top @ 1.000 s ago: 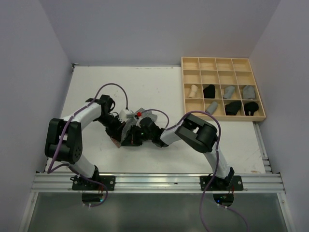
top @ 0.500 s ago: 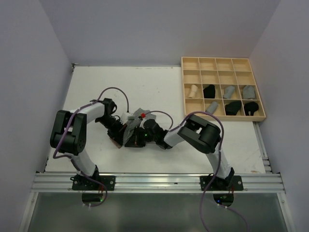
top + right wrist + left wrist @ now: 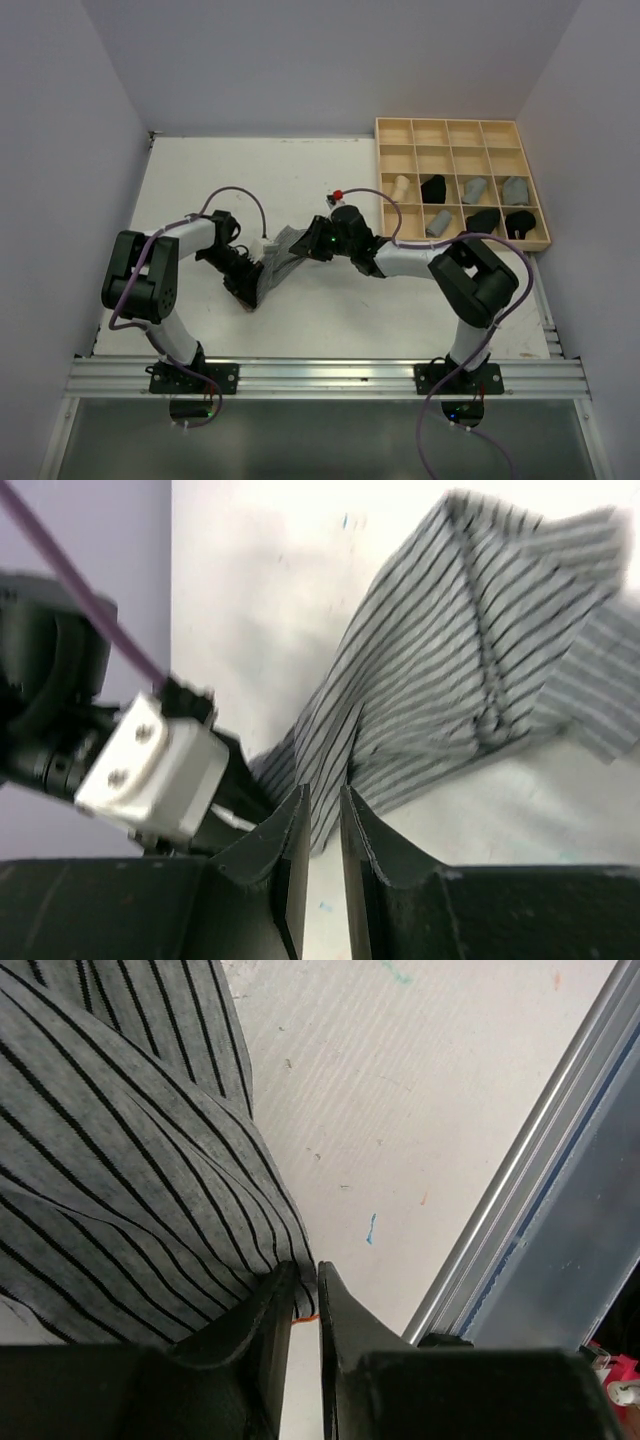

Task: Roll the underwear
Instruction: Fold the underwear, then roll the underwear

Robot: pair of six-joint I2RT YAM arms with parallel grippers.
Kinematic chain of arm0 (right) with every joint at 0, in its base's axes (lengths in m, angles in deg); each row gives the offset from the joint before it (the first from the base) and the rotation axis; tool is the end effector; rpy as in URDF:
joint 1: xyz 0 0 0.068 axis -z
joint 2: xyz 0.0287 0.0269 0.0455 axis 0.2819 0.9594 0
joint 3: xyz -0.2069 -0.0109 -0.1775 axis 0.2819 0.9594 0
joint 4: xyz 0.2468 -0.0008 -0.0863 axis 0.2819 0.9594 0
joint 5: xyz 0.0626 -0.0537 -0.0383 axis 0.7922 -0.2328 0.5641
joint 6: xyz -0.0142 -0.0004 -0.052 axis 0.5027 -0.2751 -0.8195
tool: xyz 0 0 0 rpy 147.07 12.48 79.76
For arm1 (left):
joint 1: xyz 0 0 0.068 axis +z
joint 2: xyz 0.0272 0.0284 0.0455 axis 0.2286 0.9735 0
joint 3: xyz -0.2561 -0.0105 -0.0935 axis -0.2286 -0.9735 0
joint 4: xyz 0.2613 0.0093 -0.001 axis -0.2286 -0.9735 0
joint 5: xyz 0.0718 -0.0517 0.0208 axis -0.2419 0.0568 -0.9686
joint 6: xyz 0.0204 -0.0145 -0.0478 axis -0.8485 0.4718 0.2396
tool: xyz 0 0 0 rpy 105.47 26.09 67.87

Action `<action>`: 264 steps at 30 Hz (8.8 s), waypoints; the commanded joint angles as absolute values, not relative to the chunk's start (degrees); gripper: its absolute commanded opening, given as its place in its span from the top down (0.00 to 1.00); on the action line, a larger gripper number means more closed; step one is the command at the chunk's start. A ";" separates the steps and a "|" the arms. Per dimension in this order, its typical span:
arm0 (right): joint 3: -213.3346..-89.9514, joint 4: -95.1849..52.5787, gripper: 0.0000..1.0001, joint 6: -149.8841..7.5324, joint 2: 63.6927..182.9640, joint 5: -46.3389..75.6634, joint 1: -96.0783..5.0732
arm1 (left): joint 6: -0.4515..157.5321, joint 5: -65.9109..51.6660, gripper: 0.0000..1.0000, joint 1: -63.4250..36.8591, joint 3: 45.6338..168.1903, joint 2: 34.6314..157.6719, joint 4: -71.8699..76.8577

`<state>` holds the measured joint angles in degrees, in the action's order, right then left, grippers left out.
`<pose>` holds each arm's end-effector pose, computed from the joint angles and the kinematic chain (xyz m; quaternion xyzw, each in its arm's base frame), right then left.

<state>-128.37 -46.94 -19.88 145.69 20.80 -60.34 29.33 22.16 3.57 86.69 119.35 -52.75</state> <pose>0.2673 0.2696 0.1696 0.0406 0.8435 0.4728 0.2515 0.2466 -0.0640 0.1369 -0.3531 -0.8752 0.3306 0.0010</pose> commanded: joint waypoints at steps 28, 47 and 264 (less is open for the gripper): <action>-144.48 -24.10 0.58 -30.88 155.19 17.13 -56.98 | 21.52 12.57 0.75 5.31 84.58 122.44 -48.74; -143.42 -23.40 0.56 -32.38 153.69 14.49 -56.89 | 21.78 12.92 0.75 5.39 84.40 122.61 -48.56; -168.91 -42.11 0.02 -22.71 182.35 42.09 -54.17 | 40.24 46.84 0.00 42.40 90.38 96.68 -26.77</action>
